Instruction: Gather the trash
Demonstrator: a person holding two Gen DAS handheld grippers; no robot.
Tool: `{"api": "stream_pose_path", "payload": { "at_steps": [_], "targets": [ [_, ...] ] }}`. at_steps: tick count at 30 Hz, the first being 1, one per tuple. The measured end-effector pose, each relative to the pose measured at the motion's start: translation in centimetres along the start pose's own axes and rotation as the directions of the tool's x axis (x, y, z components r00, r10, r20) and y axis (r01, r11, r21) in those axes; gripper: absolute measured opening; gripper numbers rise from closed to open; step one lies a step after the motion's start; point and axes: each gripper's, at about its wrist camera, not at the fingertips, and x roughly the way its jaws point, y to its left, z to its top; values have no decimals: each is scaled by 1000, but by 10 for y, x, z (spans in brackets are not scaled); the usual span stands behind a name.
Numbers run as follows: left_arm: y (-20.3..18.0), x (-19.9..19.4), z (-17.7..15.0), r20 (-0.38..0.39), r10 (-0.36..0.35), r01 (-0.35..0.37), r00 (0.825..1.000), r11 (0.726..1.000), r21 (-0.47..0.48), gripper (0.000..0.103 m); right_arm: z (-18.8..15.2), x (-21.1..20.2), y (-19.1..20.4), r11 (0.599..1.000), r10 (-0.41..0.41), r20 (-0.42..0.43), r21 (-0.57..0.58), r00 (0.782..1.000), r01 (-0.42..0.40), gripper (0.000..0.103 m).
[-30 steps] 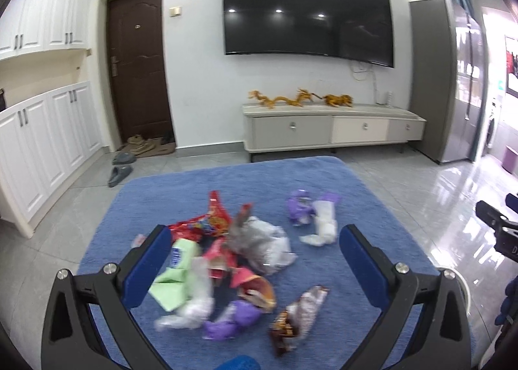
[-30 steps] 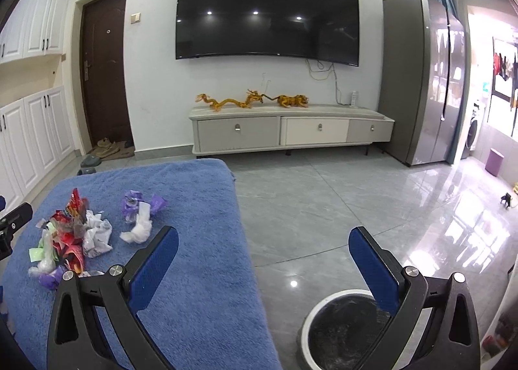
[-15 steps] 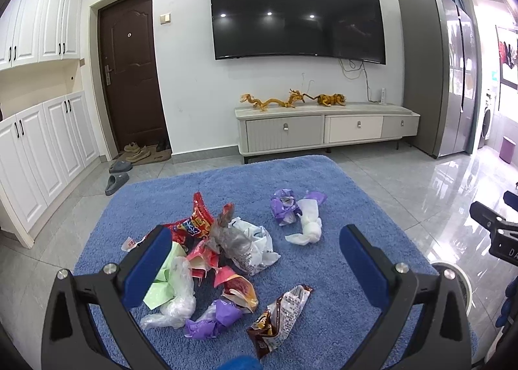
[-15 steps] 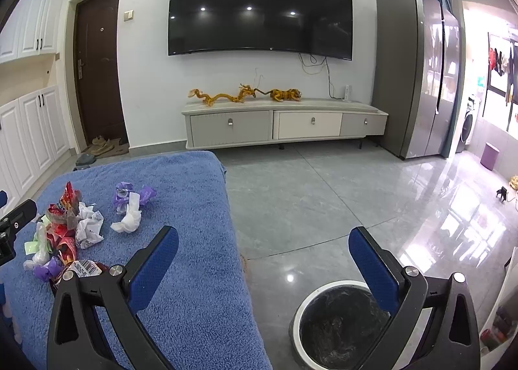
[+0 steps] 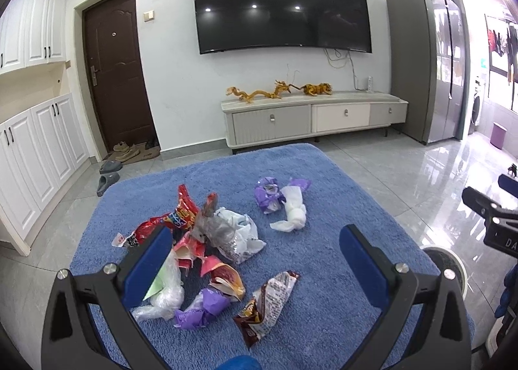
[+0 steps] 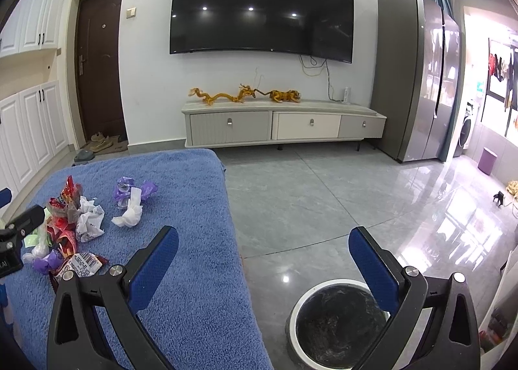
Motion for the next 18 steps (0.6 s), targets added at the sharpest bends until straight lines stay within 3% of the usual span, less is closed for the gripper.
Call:
{"api": "stream_pose_path", "payload": {
  "at_steps": [2, 18],
  "targets": [
    [-1, -2, -1, 0, -2, 2, 1000, 1000, 7, 103, -6, -7, 34, 1000, -15, 3, 2, 1000, 15, 103],
    [-7, -2, 8, 24, -23, 22, 999, 1000, 13, 103, -13, -12, 65, 999, -48, 18, 23, 999, 48, 103]
  ]
}}
